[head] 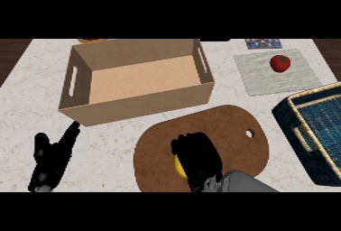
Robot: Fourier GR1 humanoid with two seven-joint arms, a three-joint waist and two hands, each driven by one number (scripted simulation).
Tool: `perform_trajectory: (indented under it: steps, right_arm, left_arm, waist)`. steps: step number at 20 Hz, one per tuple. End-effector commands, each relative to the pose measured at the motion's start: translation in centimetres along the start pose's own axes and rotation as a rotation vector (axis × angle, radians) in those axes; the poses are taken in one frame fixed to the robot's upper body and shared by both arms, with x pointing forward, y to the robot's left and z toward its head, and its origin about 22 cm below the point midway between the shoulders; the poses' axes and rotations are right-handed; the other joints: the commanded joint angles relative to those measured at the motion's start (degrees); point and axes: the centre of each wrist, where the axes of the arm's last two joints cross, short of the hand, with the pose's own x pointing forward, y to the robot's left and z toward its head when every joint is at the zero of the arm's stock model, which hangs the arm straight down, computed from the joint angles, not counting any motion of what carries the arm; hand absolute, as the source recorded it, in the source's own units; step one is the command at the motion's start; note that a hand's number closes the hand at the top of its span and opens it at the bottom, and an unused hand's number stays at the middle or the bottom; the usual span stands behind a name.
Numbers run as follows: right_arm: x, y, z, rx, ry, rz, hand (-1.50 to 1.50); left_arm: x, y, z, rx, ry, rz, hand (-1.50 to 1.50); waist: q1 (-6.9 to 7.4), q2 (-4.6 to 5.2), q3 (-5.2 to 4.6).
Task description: Pick the lemon from the cutting board and place it in the basket
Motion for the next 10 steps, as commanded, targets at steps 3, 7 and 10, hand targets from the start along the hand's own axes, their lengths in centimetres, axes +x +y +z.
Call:
perform_trajectory:
  steps: [3, 7, 10]
  right_arm:
    - [-0.3, 2.0, -0.1, -0.028, -0.010, 0.078, 1.50]
    - [-0.5, 0.1, 1.2, -0.062, -0.022, 0.076, 1.50]
    - [-2.6, 3.0, 7.6, -0.026, -0.047, 0.071, 1.50]
  left_arm:
    - [-4.1, -1.8, 1.5, -0.019, 0.093, 0.014, 0.00]
    - [-2.9, -0.7, 0.6, -0.004, 0.105, 0.028, 0.00]
    - [-2.3, -0.5, 0.4, 0.003, 0.116, 0.045, 0.00]
  waist:
    - [0.06, 0.53, -0.86]
    - [-0.35, 0.46, -0.88]
    - [-2.42, 0.07, -0.86]
